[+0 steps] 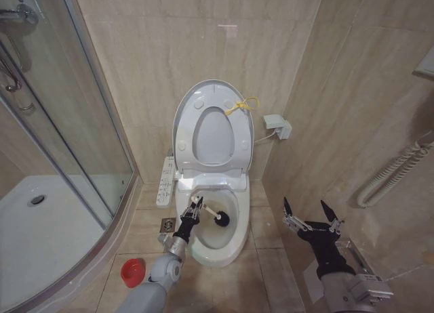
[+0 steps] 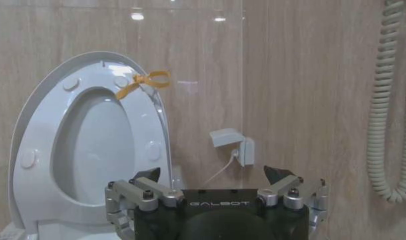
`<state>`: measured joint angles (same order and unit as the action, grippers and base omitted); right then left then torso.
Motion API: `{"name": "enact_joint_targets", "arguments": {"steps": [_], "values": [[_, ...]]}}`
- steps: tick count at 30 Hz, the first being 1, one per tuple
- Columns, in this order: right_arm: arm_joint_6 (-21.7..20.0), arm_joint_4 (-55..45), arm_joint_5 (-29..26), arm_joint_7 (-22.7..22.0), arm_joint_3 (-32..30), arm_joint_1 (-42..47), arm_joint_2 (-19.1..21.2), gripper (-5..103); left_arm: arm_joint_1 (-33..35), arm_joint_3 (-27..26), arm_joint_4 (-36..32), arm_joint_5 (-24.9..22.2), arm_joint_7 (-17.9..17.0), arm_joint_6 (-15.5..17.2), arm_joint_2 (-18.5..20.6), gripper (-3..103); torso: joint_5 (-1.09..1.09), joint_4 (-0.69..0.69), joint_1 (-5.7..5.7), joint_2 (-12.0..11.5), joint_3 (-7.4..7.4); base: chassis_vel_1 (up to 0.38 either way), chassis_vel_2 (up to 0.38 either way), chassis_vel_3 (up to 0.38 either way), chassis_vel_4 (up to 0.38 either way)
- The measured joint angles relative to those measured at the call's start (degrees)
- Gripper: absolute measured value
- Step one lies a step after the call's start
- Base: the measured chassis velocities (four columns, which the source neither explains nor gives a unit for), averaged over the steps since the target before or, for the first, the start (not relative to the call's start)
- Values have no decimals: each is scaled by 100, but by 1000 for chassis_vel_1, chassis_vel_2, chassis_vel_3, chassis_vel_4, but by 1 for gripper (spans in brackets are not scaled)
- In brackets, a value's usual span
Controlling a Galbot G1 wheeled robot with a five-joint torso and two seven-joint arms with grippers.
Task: Open the toilet lid, clean the toilet bowl with a toilet brush, close the toilet lid, and flush.
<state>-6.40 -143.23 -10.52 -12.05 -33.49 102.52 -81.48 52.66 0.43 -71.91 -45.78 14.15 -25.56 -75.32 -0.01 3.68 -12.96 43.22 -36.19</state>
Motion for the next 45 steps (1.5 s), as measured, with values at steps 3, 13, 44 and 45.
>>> {"name": "enact_joint_targets", "arguments": {"steps": [3,13,44,45], "values": [[0,0,0,0,0,0,0,100,9,52,-311,-473,203,109,66,22,0,0,0,0,0,0,0,0,0],[0,0,0,0,0,0,0,100,142,34,-494,-910,527,425,220,22,2,-2,0,0,0,0,0,0,0],[0,0,0,0,0,0,0,100,-138,-270,117,1064,-278,-76,74,21,0,0,0,0,0,0,0,0,0],[0,0,0,0,0,0,0,100,-164,-285,22,812,-182,-98,97,21,0,0,0,0,0,0,0,0,0]]}}
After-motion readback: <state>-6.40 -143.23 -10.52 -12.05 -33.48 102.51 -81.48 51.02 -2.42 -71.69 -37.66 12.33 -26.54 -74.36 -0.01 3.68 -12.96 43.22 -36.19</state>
